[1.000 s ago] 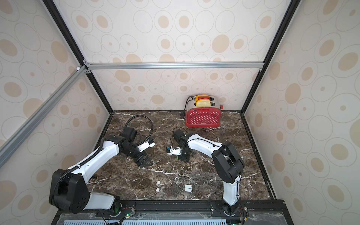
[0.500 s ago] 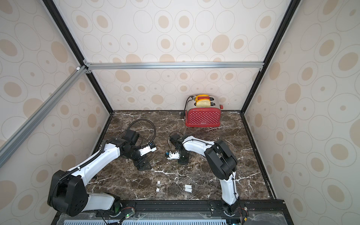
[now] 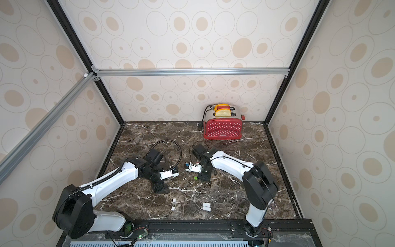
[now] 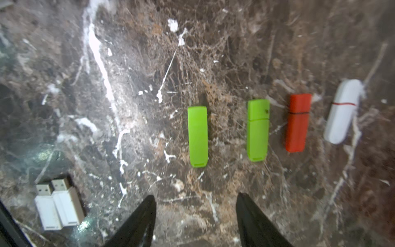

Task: Close the usb drive cover
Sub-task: Place the USB drive at the center of the board, then pick up the cover from the center of the board.

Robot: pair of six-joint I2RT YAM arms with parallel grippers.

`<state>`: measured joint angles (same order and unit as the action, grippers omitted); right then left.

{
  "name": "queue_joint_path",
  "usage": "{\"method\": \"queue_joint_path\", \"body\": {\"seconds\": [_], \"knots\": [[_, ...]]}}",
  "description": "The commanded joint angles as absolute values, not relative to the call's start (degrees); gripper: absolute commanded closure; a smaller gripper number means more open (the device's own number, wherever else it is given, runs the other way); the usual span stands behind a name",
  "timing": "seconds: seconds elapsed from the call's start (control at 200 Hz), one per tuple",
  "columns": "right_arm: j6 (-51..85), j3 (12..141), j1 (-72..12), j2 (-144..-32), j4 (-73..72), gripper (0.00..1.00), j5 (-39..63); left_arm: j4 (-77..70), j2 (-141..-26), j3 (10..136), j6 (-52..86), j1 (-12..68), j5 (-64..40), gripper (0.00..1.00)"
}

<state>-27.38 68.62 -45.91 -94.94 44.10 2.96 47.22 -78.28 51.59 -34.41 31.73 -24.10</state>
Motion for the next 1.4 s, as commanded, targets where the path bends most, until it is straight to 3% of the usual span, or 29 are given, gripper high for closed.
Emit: {"method": "queue_joint_path", "body": {"seconds": [0.0, 0.28, 0.426, 0.626, 0.741, 1.392], "knots": [[-25.17, 63.83, -44.29, -88.07, 40.22, 0.34, 3.44, 46.00, -77.59, 50.39, -36.74, 34.67, -21.30, 0.18], [-22.59, 52.07, -42.39, -71.64, 30.20, 0.22, -1.14, 42.44, -80.86, 49.31, -36.14, 43.13, -15.54, 0.28], [-22.36, 46.53, -42.38, -65.13, 25.44, 0.12, -4.68, 40.90, -82.15, 49.61, -34.12, 44.62, -13.65, 0.41], [-23.03, 41.07, -42.37, -59.24, 20.51, 0.00, -8.78, 41.04, -83.97, 49.49, -37.25, 48.81, -9.22, 0.35], [-23.55, 39.45, -42.40, -58.22, 18.45, 0.00, -10.49, 40.69, -86.09, 49.31, -38.73, 50.05, -7.58, 0.31], [-23.23, 36.03, -42.30, -56.47, 13.41, 0.00, -11.71, 38.67, -91.67, 48.93, -35.97, 52.05, -7.00, 0.33]]}}
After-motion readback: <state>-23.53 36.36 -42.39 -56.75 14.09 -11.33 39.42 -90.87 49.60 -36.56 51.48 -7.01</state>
